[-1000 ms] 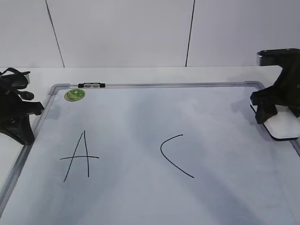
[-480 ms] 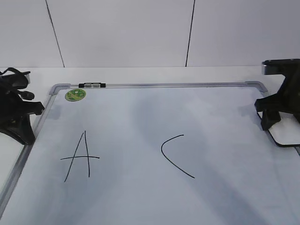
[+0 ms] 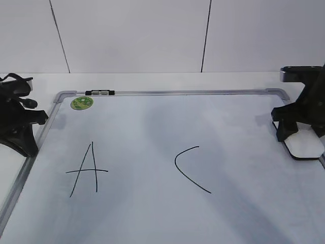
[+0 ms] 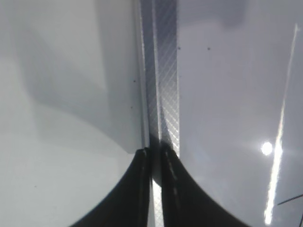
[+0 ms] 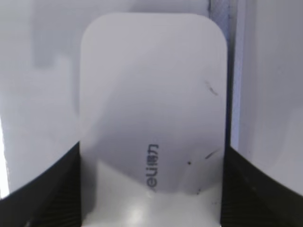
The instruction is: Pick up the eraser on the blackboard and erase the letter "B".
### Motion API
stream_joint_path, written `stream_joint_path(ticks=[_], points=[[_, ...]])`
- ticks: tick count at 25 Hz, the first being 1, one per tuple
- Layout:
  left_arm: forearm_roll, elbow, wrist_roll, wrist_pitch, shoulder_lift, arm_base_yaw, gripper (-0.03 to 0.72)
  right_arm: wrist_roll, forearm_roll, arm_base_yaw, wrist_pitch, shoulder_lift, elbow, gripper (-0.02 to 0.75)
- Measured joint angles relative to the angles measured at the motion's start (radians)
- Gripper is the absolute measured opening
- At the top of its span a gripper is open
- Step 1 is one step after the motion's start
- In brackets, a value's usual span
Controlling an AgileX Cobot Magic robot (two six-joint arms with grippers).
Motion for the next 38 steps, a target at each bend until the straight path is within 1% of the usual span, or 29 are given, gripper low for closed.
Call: stream_joint_path(ticks=[18,24,38], points=[[-0.001,0.0,0.0,0.0,0.0,0.0,0.017,-0.013,-0.002,-0.002,-0.005,0.01,0.0,0.548],[-0.001,0.0,0.0,0.0,0.0,0.0,0.017,-0.006,0.004,-0.002,0.011,0.015,-0.003,0.581],[-0.004,0.0,0.0,0.002,0.0,0.0,0.017,-0.004,0.004,-0.002,0.05,0.021,-0.008,0.582]])
